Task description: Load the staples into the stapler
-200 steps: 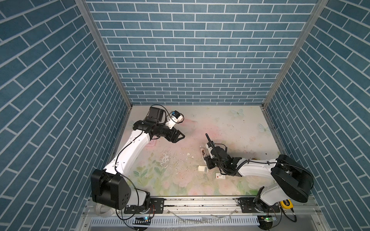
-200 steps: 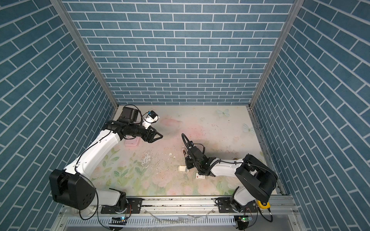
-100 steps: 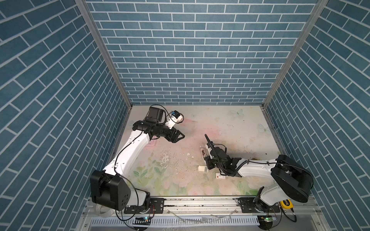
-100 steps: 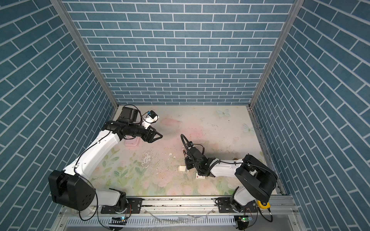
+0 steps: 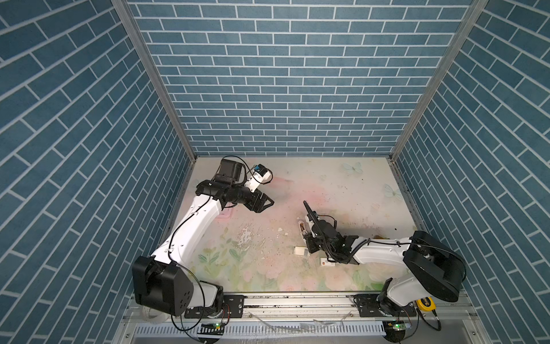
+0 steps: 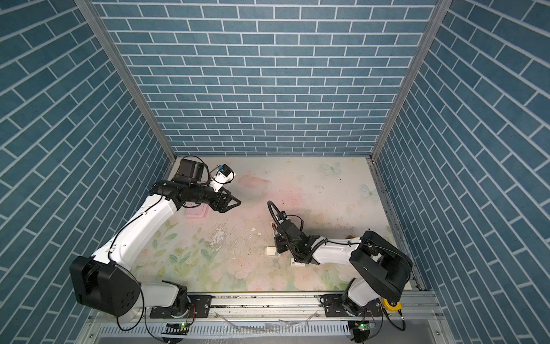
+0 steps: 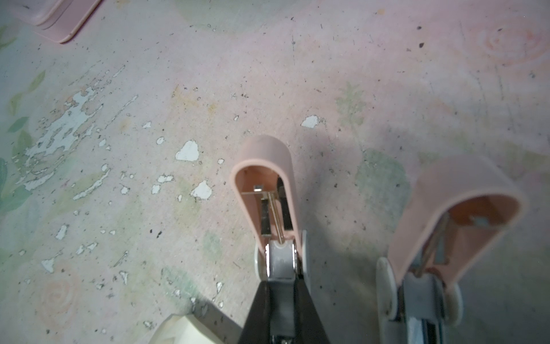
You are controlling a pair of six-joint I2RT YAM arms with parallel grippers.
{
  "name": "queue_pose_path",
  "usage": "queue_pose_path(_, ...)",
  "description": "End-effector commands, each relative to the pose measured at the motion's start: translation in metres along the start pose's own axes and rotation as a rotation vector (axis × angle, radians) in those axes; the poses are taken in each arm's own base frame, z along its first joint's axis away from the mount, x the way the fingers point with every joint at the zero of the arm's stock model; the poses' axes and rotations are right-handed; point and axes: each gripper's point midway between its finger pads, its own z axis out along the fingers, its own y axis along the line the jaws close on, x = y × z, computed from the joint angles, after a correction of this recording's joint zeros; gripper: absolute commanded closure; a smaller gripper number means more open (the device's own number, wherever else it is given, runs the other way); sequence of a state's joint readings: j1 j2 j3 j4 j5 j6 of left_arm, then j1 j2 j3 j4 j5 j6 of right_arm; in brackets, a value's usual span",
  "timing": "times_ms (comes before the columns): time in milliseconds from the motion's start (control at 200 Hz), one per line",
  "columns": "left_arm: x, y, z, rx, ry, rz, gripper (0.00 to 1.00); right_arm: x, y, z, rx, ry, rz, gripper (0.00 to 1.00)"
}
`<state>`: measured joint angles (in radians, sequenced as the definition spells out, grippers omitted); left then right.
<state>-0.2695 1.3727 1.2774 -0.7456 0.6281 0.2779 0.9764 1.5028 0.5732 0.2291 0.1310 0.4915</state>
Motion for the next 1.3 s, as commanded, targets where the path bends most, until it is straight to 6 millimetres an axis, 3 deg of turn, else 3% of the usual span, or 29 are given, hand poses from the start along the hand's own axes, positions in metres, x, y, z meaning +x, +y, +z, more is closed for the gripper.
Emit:
queue_pose_path(0,0.002,0.000,-0.004,-0.008,-0.002,0.005,0.23,0.019,-0.003,-0.003,0.019,0.067,-0.042,1.00)
queue_pose_path(1295,0.004,-0.001,-0.005,-0.005,-0.003,0.009,0.23,0.029,-0.005,-0.002,0.024,0.072,-0.006,1.00)
